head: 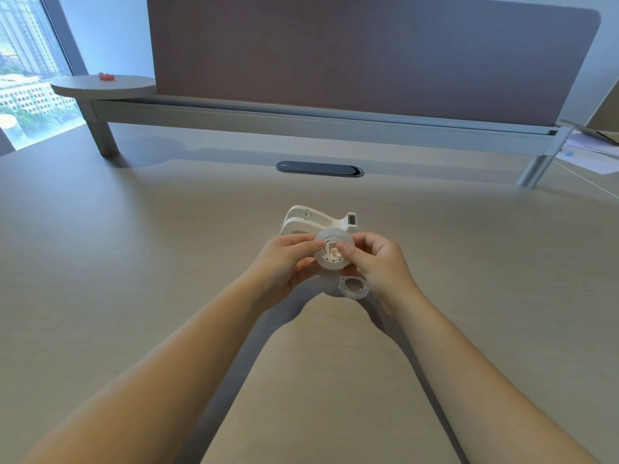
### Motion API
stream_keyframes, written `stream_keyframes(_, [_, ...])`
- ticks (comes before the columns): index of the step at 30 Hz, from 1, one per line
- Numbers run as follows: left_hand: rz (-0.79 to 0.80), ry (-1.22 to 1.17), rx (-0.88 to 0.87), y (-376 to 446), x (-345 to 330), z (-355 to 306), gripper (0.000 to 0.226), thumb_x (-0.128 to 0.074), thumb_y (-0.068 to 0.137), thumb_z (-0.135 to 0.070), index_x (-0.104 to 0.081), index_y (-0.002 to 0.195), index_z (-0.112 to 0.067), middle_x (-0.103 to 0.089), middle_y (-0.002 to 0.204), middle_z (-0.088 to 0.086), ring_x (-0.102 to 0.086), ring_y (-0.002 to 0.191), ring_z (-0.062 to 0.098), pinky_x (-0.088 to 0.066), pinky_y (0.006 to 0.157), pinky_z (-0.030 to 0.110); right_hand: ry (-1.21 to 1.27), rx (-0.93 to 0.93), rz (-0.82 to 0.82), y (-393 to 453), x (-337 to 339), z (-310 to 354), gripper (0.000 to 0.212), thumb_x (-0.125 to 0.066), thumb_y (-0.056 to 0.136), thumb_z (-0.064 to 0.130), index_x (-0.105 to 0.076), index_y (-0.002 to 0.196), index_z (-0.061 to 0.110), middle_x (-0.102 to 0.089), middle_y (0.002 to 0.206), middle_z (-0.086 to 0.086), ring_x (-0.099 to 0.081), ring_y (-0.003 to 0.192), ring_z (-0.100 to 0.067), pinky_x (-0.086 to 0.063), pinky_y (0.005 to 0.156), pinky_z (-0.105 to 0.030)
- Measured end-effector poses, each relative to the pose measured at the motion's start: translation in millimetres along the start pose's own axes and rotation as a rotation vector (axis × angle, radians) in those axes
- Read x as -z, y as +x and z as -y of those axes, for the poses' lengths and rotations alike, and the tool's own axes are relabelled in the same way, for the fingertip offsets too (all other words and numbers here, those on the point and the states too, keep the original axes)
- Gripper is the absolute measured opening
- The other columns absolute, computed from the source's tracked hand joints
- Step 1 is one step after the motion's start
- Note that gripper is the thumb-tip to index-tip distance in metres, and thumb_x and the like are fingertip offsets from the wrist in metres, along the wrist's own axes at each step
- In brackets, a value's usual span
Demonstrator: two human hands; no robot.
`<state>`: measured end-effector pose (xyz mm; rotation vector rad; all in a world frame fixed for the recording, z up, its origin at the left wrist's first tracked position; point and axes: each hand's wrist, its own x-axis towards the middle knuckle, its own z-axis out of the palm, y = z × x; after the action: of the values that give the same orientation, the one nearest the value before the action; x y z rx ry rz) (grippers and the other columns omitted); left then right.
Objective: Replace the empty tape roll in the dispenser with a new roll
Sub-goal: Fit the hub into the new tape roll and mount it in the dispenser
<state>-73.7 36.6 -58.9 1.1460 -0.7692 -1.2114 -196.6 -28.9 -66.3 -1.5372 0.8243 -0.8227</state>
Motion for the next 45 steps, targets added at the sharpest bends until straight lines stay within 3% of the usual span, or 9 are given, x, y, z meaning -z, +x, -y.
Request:
stream_keyframes(9, [0.009, 0.035, -0.02, 1.0, -4.2, 2.4, 0.02, -0.043, 0.088, -0.013, -0.063, 0.086, -0.011, -0.064, 0.086, 0.004, -0.063, 0.076, 0.011, -0.054, 0.063, 0.014, 0.237, -0.156, 0.006, -0.5, 0.9, -1.3, 0.008, -0.064, 0.074, 0.009, -0.059, 0.069, 0.011, -0.065, 0.074, -0.009, -0.062, 0.073, -0.022, -0.051, 0.069, -0.031])
stream_keyframes(12, [0.009, 0.077, -0.013, 1.7, -4.8, 1.5, 0.021, -0.042, 0.089, -0.015, -0.062, 0.085, -0.013, -0.065, 0.085, 0.002, -0.065, 0.07, 0.008, -0.055, 0.062, 0.013, 0.246, -0.154, 0.01, 0.3, 2.0, -0.6, 0.01, -0.066, 0.072, 0.008, -0.058, 0.067, 0.012, -0.065, 0.072, -0.008, -0.063, 0.069, -0.02, -0.053, 0.066, -0.028])
stream_keyframes(16, [0.008, 0.164, -0.043, 4.2, -5.6, 4.6, 0.018, -0.045, 0.088, -0.016, -0.063, 0.088, -0.014, -0.065, 0.09, 0.003, -0.063, 0.083, 0.012, -0.054, 0.071, 0.018, 0.187, -0.135, -0.04, 1.7, 3.3, 1.3, 0.009, -0.066, 0.072, 0.008, -0.058, 0.069, 0.008, -0.064, 0.07, -0.007, -0.062, 0.064, -0.017, -0.054, 0.058, -0.024])
stream_keyframes(19, [0.011, 0.199, -0.082, 3.6, -7.3, 5.5, 0.014, -0.051, 0.084, -0.01, -0.064, 0.085, -0.016, -0.065, 0.085, 0.002, -0.063, 0.08, 0.012, -0.054, 0.071, 0.017, 0.2, -0.133, -0.071, 2.3, 3.5, 1.4, 0.01, -0.065, 0.073, 0.006, -0.057, 0.068, 0.007, -0.062, 0.067, -0.008, -0.06, 0.059, -0.016, -0.053, 0.049, -0.019])
stream_keyframes(25, [0.048, 0.322, -0.155, 2.0, -11.3, 4.1, 0.022, -0.053, 0.082, -0.003, -0.061, 0.094, -0.018, -0.065, 0.081, -0.002, -0.065, 0.067, 0.003, -0.054, 0.068, 0.014, 0.182, -0.122, -0.094, 5.4, 5.5, -1.2, 0.011, -0.069, 0.07, 0.009, -0.058, 0.069, 0.011, -0.063, 0.072, -0.009, -0.062, 0.069, -0.024, -0.054, 0.068, -0.036])
stream_keyframes(31, [0.013, 0.315, -0.154, 4.6, -11.6, 3.0, 0.026, -0.051, 0.082, -0.002, -0.059, 0.107, -0.003, -0.064, 0.08, 0.001, -0.065, 0.061, 0.001, -0.054, 0.063, 0.012, 0.158, -0.118, -0.018, 3.8, 7.3, 1.1, 0.006, -0.068, 0.072, 0.012, -0.062, 0.073, 0.013, -0.066, 0.075, -0.006, -0.064, 0.072, -0.021, -0.056, 0.064, -0.029])
stream_keyframes(38, [-0.051, 0.275, -0.105, 7.3, -7.6, 3.0, 0.013, -0.053, 0.083, -0.009, -0.063, 0.077, -0.014, -0.062, 0.076, 0.004, -0.06, 0.071, 0.014, -0.052, 0.065, 0.019, 0.113, -0.123, 0.021, 4.5, 8.4, 1.5, 0.004, -0.065, 0.075, 0.018, -0.062, 0.076, 0.016, -0.067, 0.085, -0.008, -0.065, 0.088, -0.027, -0.054, 0.074, -0.033])
stream_keyframes(41, [-0.052, 0.25, -0.084, 7.4, -5.2, 2.5, 0.014, -0.051, 0.084, -0.012, -0.063, 0.076, -0.015, -0.063, 0.075, 0.004, -0.061, 0.069, 0.013, -0.051, 0.061, 0.017, 0.127, -0.123, 0.041, 4.1, 8.4, 3.8, 0.003, -0.063, 0.076, 0.016, -0.062, 0.074, 0.016, -0.067, 0.078, -0.005, -0.065, 0.076, -0.02, -0.055, 0.064, -0.025])
stream_keyframes(45, [-0.046, 0.182, -0.073, 8.4, -5.0, 4.1, 0.014, -0.05, 0.084, -0.009, -0.063, 0.078, -0.01, -0.061, 0.079, 0.009, -0.055, 0.081, 0.025, -0.046, 0.073, 0.026, 0.23, -0.166, 0.044, 2.3, 8.8, 5.5, 0.005, -0.062, 0.076, 0.009, -0.063, 0.072, 0.011, -0.067, 0.069, -0.005, -0.066, 0.056, -0.012, -0.053, 0.048, -0.02])
